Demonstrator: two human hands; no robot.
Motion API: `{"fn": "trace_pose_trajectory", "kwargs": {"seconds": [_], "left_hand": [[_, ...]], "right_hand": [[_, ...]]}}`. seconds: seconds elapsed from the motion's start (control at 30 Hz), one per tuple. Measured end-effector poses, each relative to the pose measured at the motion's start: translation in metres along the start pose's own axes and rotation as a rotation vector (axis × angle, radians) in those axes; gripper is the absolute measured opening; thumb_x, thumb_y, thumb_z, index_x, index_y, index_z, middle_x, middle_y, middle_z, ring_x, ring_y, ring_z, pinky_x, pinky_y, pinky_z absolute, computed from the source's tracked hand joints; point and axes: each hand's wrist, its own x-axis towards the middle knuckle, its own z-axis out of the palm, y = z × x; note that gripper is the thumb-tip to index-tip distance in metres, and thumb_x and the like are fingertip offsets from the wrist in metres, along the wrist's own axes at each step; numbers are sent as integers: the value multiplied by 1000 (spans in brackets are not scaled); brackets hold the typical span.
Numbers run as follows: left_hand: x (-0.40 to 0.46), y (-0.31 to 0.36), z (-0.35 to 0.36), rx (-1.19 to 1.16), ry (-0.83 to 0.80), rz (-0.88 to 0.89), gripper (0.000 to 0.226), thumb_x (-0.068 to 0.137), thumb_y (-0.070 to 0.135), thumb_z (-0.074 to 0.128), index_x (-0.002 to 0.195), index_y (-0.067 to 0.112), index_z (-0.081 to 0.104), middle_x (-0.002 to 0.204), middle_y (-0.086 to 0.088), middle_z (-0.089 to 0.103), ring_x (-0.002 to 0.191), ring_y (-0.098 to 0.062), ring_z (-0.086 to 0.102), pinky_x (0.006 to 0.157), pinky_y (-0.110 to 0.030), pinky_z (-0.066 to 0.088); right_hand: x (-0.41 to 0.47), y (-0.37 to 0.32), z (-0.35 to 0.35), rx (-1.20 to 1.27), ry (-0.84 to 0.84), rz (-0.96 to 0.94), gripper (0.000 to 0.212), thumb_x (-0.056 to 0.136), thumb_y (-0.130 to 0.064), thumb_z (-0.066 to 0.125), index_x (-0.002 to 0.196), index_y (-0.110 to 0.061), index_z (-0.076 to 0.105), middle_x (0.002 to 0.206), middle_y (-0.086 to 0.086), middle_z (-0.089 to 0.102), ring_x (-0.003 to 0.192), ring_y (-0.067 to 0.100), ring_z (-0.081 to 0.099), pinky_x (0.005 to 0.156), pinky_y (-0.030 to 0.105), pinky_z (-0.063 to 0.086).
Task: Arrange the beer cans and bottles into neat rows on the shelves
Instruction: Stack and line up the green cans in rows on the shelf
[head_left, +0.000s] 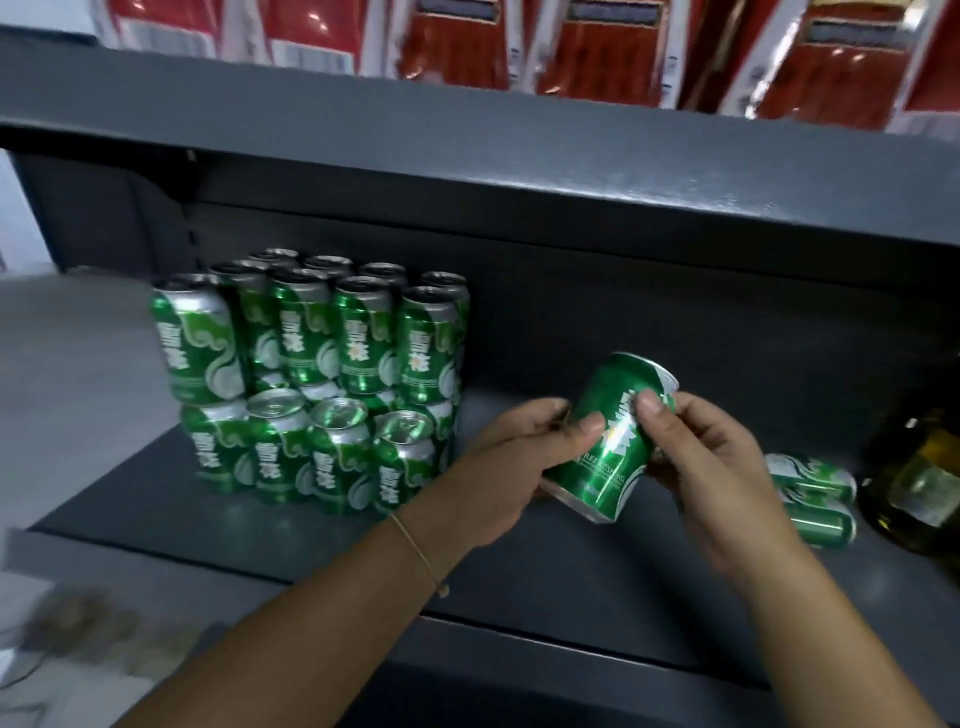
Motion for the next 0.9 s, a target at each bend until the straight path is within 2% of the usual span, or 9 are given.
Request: {"fn": "trace_pose_trajectory", "kwargs": {"seconds": [0.1,0.23,0.33,0.43,0.53,0.63,0.73,0.8,0.9], "left_hand": [[-19,17,-29,54,10,36,27,84,27,68,110,19,69,109,-3,73,106,-18,67,98,-36,50],[-42,39,-65,102,24,79,16,80,29,68,89,39,77,102,10,74,102,-6,68,93,-27,51],[-57,49,-94,162,22,105,18,88,30,68,105,35,72,114,7,71,112,-10,64,101,-34,47],[-74,57,-123,241,43,137,25,86,29,68,111,34,68,113,11,71,109,-5,65,92,-24,50],[-89,63,-153,336,82,164,38,87,17,70,123,20,59,119,3,69,110,-11,65,94,-28,53],[-101,67,-182,410,185,160,41,83,21,75,120,24,58,111,10,71,104,-5,67,92,-27,54],[-114,68,-204,541,292,159,41,83,30,74,120,26,57,99,16,69,92,7,66,79,-13,53],[-121,66,-218,621,367,127,46,84,35,73,125,26,55,103,23,60,89,11,64,74,-10,53],[-126,63,-234,739,422,116,47,88,37,68,130,20,56,111,15,64,90,3,66,80,-17,55]], "right_hand": [[4,-7,34,51,-49,13,80,45,-55,91,102,-3,69,90,15,74,79,22,71,67,30,58],[9,-10,79,80,-65,8,78,44,-51,93,100,-2,71,89,14,74,78,21,71,68,27,57],[11,-8,113,82,-93,-6,75,46,-49,93,99,-1,72,92,17,75,80,21,71,69,27,57],[13,-5,148,87,-100,-19,72,49,-47,92,100,-1,72,92,16,75,80,21,71,70,27,57],[14,-4,183,92,-91,-20,49,63,-31,84,101,-2,71,91,12,76,81,18,71,72,25,57],[20,2,212,33,-84,-30,34,69,-20,78,99,-6,71,88,6,76,82,14,71,72,23,56],[28,11,239,-34,-48,-50,68,62,-39,90,113,-2,66,99,7,71,98,21,66,90,34,56],[32,16,253,-65,-17,-63,90,53,-52,91,122,-3,60,106,4,63,105,20,61,97,37,53],[38,22,270,-87,4,-59,78,63,-37,83,131,-12,53,103,-2,56,101,11,55,90,23,49]]}}
